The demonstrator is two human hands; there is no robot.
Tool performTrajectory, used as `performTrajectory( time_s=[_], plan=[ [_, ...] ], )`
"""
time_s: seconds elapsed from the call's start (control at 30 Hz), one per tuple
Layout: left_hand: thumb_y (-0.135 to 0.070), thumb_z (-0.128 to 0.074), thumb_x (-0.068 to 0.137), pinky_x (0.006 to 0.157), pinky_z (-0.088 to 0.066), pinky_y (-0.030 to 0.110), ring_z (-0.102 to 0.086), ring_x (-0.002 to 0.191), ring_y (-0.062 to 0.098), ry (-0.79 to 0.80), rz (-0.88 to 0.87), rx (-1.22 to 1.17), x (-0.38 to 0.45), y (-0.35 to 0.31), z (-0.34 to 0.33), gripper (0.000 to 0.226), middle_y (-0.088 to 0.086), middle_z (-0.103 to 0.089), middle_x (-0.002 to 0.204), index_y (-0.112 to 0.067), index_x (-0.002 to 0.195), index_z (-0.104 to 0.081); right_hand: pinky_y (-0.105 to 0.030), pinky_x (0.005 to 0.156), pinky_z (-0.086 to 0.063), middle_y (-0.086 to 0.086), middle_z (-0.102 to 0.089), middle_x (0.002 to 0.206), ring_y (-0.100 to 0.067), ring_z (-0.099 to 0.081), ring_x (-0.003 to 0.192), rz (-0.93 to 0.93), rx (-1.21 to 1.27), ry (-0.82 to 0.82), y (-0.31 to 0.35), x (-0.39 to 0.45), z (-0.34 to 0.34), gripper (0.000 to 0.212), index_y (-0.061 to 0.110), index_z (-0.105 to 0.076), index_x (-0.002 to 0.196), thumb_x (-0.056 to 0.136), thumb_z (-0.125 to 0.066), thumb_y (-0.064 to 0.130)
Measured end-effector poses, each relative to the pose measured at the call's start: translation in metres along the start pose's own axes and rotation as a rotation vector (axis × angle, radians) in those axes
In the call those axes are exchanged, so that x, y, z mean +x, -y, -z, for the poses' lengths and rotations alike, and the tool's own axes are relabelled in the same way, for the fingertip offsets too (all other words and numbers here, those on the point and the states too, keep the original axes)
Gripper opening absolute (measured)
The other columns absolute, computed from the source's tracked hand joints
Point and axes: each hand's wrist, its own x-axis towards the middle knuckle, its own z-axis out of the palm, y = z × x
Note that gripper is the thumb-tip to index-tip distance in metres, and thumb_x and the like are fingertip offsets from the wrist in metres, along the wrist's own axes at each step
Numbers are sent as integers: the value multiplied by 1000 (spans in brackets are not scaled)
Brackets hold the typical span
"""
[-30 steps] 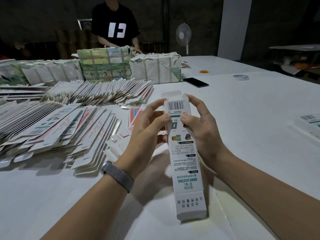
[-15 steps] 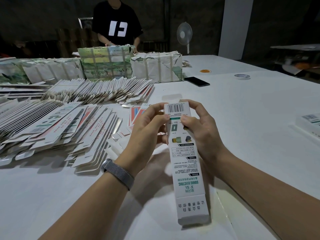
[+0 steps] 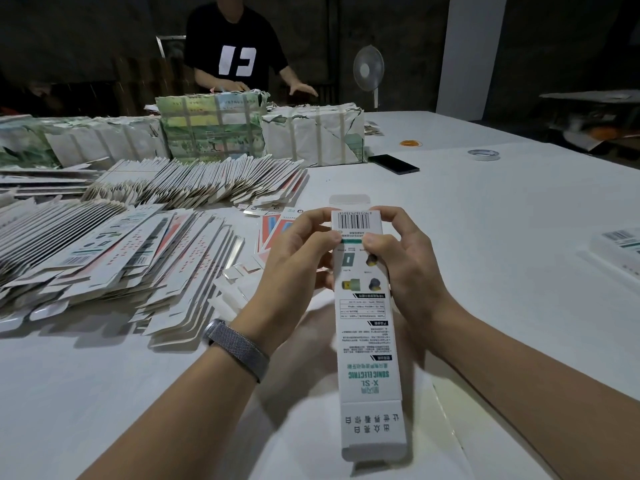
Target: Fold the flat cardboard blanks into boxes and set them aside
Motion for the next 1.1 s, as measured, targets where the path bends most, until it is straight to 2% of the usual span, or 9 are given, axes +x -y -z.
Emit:
performTrajectory(
  time_s=[0.17, 0.3, 0.4, 0.53, 0.63, 0.77, 0.9, 0.97, 1.1],
  plan=[
    [-24, -52, 88, 67, -57, 35, -71, 83, 17, 22, 14, 22, -1, 0, -1, 30, -1, -75, 91, -18, 115, -62, -28, 58, -56, -8, -75, 86, -20, -71, 68, 18, -10, -27, -3, 2, 1, 18, 15, -55, 99, 84, -55, 25],
    [-24, -54, 88, 61, -56, 26, -72, 80, 14, 31, 35, -3, -1, -1, -1, 33, 1, -74, 92, -15, 119, -62, -41, 68, -57, -9, -70, 87, -25, -68, 75, 47, -29, -60, -7, 5, 2, 12, 17, -56, 92, 83, -58, 24],
    [-24, -54, 88, 60, -55, 24, -71, 79, 13, 37, 51, -11, -1, 0, -1, 32, 0, -74, 92, -17, 118, -63, -38, 66, -59, -5, -73, 83, -24, -70, 73, 50, -27, -74, -8, 6, 3, 14, 14, -56, 94, 82, -59, 22],
    [-24, -53, 85, 59, -56, 25, -72, 79, 15, 40, 69, -19, 1, 1, 0, 27, -2, -74, 88, -21, 111, -62, -46, 71, -57, -21, -71, 94, -31, -68, 79, 71, -55, -98, -8, 7, 2, 12, 17, -60, 90, 80, -62, 22],
    [-23, -52, 85, 58, -56, 25, -72, 79, 16, 43, 75, -39, 0, 2, 1, 24, -2, -75, 87, -24, 107, -62, -48, 72, -57, -18, -72, 91, -32, -69, 78, 73, -44, -95, -8, 7, 3, 12, 16, -61, 91, 79, -64, 20],
    [-25, -53, 84, 58, -56, 25, -72, 78, 15, 39, 95, -46, 0, 1, 0, 26, -2, -75, 86, -24, 109, -61, -45, 67, -57, -4, -72, 81, -25, -69, 72, 78, -21, -84, -6, 6, 4, 13, 15, -61, 93, 80, -63, 17],
    [-23, -55, 87, 61, -51, 32, -68, 75, 17, 39, 94, -34, -1, 0, -2, 23, -1, -73, 85, -23, 110, -60, -45, 67, -56, 8, -65, 88, -19, -68, 73, 116, -17, -118, -6, 6, 3, 17, 19, -57, 93, 78, -63, 12],
    [-15, -53, 99, 58, -52, 31, -68, 73, 18, 30, 80, -39, -1, 1, -2, 18, 0, -72, 84, -26, 112, -56, -42, 66, -56, 4, -64, 91, -17, -67, 73, 126, -17, -126, -6, 6, 2, 21, 20, -55, 95, 77, -63, 11],
    [-4, -48, 102, 47, -49, 25, -58, 67, 24, -10, 46, -62, -2, 0, -2, 32, 6, -62, 84, -34, 115, -48, -35, 65, -58, 2, -67, 91, -18, -69, 74, 121, -10, -121, -6, 7, 3, 28, 24, -55, 101, 78, -64, 10]
  ],
)
